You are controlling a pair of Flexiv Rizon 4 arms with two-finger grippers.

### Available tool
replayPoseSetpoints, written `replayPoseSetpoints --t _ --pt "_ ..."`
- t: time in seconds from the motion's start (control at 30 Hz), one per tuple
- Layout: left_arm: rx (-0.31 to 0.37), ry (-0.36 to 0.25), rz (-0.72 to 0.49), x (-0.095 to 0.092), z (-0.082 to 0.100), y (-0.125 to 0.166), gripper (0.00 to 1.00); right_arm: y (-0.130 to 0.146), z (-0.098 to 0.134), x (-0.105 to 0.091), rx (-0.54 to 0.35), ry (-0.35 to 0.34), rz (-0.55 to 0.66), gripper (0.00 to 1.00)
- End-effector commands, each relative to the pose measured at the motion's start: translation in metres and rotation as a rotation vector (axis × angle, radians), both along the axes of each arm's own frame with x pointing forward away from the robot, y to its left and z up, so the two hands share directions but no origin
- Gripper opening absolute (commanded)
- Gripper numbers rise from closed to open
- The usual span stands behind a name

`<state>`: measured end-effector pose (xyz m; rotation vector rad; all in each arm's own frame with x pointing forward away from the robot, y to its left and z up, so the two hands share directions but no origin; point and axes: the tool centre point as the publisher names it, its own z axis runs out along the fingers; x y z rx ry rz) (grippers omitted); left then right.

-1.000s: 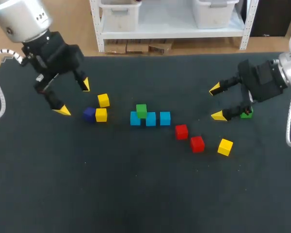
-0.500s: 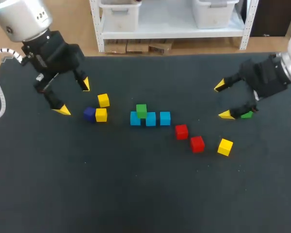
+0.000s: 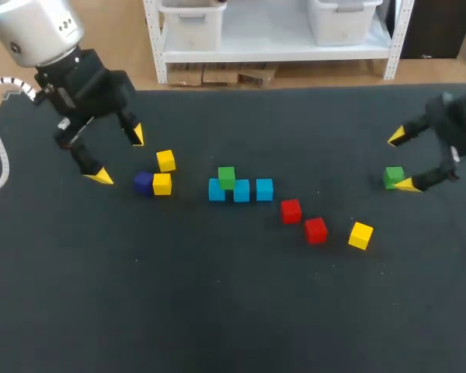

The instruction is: Place the blue cubes, place green cubes on the blue cubes, place the yellow cubes on the green cubes, then place the red cubes on the yellow cubes, and place purple cube on the red cubes.

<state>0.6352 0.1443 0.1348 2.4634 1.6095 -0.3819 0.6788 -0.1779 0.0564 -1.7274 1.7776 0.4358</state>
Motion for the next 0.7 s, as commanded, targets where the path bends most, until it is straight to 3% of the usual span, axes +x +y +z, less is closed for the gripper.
replayPoseSetpoints --t 0.03,0.4,0.7 --pt "0.000 0.000 -0.001 0.001 0.000 0.000 1.00 -0.013 -0.014 0.006 0.043 0.012 -0.004 1.00" --pt "0.000 0.000 -0.001 0.001 0.000 0.000 1.00 -0.023 -0.034 0.027 0.050 0.061 0.139 1.00" --pt "0.000 0.000 -0.001 0.001 0.000 0.000 1.00 -0.032 -0.044 0.036 0.061 0.091 0.154 1.00"
